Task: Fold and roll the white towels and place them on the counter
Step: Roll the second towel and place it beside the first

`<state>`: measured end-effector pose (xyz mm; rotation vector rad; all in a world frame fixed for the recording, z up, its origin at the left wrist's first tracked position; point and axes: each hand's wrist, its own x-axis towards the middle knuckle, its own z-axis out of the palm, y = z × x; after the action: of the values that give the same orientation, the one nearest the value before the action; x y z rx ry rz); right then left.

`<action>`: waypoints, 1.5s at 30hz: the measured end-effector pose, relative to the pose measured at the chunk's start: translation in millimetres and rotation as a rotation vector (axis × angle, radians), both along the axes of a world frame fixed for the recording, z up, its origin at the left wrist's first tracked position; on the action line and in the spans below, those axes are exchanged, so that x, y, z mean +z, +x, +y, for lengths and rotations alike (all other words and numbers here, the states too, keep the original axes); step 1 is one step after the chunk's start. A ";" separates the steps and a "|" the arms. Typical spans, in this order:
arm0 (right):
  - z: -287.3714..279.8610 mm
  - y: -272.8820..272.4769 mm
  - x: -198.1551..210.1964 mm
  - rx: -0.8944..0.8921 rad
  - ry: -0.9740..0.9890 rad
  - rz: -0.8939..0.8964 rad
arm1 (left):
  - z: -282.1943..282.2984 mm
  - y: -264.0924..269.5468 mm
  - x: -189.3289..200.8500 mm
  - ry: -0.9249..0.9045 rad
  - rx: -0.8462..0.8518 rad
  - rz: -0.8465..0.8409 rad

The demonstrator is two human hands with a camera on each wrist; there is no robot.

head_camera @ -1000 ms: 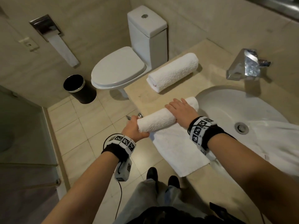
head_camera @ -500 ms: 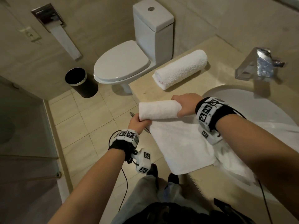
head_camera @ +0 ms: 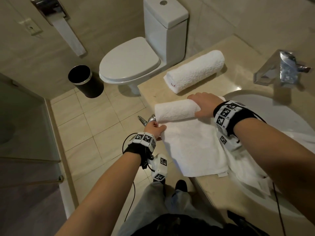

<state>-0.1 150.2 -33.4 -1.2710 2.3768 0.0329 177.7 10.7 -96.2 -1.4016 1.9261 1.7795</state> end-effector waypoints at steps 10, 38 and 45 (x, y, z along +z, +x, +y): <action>-5.2 -27.0 1.0 -0.004 -0.010 0.016 | -18.5 -30.4 31.2 -0.869 -0.438 0.160; 67.6 43.6 -42.0 0.126 -0.037 0.238 | -13.6 -19.5 27.3 -0.646 -0.581 0.219; 62.5 32.6 -12.4 0.128 -0.184 0.132 | -24.1 -4.0 38.4 -0.492 -0.608 0.162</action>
<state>32.5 212.7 -45.8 -1.5501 2.4515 -0.0666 173.7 -13.3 -57.8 -0.6389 2.6257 1.2092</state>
